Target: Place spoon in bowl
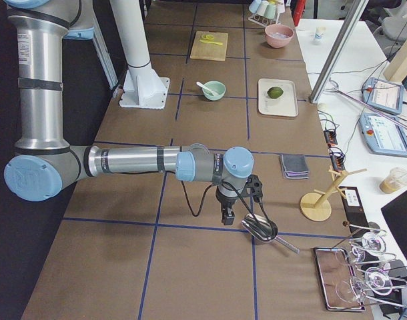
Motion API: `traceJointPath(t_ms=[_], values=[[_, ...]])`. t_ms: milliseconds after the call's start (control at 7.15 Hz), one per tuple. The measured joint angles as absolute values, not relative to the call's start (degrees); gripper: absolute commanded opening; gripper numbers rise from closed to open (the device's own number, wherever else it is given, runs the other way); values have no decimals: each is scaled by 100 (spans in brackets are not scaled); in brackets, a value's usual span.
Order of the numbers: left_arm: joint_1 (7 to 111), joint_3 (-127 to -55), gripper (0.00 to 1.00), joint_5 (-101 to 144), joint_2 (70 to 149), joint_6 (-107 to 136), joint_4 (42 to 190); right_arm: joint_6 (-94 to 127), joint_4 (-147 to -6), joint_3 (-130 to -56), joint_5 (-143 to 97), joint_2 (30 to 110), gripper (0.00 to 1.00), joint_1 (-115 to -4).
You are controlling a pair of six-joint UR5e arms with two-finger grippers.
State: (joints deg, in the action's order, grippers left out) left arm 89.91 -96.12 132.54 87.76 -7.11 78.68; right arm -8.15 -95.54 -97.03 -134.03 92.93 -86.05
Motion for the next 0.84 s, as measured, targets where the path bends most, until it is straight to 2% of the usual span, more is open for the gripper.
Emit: traceJointPath(t_ms=[839], values=[[8991, -9623, 100, 13267, 8765, -705, 7926, -676, -9539, -9665, -13412, 9290, 100, -8605]])
